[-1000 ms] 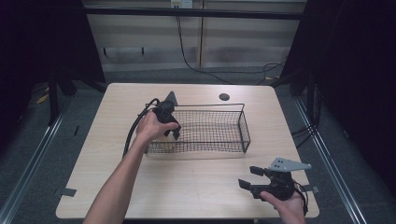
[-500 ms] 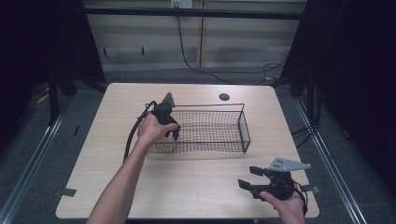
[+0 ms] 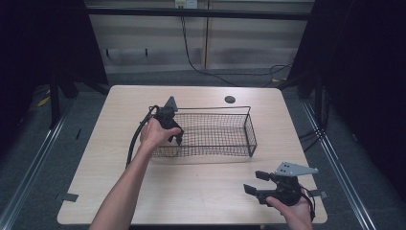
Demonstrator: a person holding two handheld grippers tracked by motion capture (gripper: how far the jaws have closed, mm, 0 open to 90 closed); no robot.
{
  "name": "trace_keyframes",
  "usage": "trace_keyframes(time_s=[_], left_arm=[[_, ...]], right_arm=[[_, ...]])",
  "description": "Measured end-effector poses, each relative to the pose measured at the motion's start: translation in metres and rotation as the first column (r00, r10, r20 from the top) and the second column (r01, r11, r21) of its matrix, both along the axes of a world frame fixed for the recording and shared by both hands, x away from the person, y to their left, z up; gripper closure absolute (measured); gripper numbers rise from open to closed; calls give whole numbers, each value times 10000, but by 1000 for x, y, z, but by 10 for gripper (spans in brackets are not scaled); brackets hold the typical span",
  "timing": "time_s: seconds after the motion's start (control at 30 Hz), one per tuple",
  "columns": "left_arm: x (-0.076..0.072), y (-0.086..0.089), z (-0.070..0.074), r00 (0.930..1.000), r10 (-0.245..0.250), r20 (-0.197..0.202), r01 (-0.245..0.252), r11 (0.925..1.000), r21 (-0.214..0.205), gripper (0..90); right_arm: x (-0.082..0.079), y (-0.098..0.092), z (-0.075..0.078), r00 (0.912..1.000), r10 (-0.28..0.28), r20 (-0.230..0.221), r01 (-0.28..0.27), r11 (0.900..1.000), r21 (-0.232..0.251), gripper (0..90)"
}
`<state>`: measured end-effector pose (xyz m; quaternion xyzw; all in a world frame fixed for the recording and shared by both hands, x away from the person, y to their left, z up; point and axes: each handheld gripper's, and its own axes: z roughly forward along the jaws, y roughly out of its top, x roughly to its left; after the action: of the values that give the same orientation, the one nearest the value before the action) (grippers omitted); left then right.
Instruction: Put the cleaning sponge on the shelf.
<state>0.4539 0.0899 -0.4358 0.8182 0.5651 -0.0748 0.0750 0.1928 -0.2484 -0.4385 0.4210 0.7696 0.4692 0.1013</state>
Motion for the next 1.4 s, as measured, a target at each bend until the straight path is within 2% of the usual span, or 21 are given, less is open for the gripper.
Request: trace_keyframes(time_s=[0.1, 0.17, 0.23, 0.33, 0.43, 0.47, 0.77, 0.93, 1.03, 1.13, 1.17, 1.2, 1.27, 1.33, 1.37, 1.4], left_arm=[[0, 1, 0, 9997, -191, 144, 193, 9997, -133, 285], [0, -1, 1, 9999, -165, 49, 165, 9998, -58, 283], [1, 1, 2, 9996, -269, 105, 270, 9995, -153, 280], [1, 2, 1, 9992, -396, -56, 393, 9982, -450, 260], [1, 1, 2, 9985, -543, -56, 540, 9973, -492, 227], [1, 1, 3, 9990, -443, -11, 441, 9976, -537, 218], [2, 5, 11, 9991, -412, 125, 417, 9984, -377, 210], [2, 5, 19, 9978, -590, 305, 604, 9971, -467, 222], [0, 8, 23, 9976, -469, 510, 502, 9966, -656, 227], [-1, 13, 30, 9962, -622, 615, 673, 9941, -847, 211], [-4, 16, 37, 9935, -669, 916, 765, 9915, -1054, 212], [-4, 16, 37, 9935, -669, 916, 765, 9915, -1054, 212], [-6, 19, 43, 9908, -583, 1218, 723, 9908, -1141, 210], [-8, 22, 48, 9887, -659, 1345, 856, 9855, -1467, 207], [-12, 25, 53, 9832, -923, 1578, 1178, 9799, -1608, 174], [-12, 25, 53, 9832, -923, 1578, 1178, 9799, -1608, 171]], right_arm=[[0, 0, 0, 10000, -9, 13, 9, 10000, 20, 294], [0, 0, 0, 10000, -1, 24, 1, 10000, 8, 294], [0, 0, 0, 10000, 1, 8, -1, 10000, 13, 294], [0, 0, 0, 10000, 9, 16, -9, 10000, 6, 294], [0, 0, 0, 10000, 3, 17, -3, 10000, 16, 294], [0, 0, 0, 10000, 6, 13, -6, 10000, -4, 294], [0, 0, 0, 10000, 38, 2, -38, 10000, -1, 294], [0, 0, 0, 10000, 46, 4, -46, 10000, 1, 294], [0, 0, 0, 10000, 34, 23, -34, 10000, -10, 294], [1, 1, 0, 10000, 42, 14, -42, 10000, 8, 294], [0, 1, 0, 10000, 46, 32, -46, 10000, 20, 294], [0, 1, 0, 10000, 46, 32, -46, 10000, 20, 294], [0, 1, 0, 10000, 48, -16, -48, 10000, -32, 294], [1, 2, 0, 10000, 47, 12, -47, 10000, -25, 294], [0, 2, 0, 10000, 54, 1, -54, 10000, -48, 294], [0, 2, 0, 10000, 54, 1, -54, 10000, -48, 294]])
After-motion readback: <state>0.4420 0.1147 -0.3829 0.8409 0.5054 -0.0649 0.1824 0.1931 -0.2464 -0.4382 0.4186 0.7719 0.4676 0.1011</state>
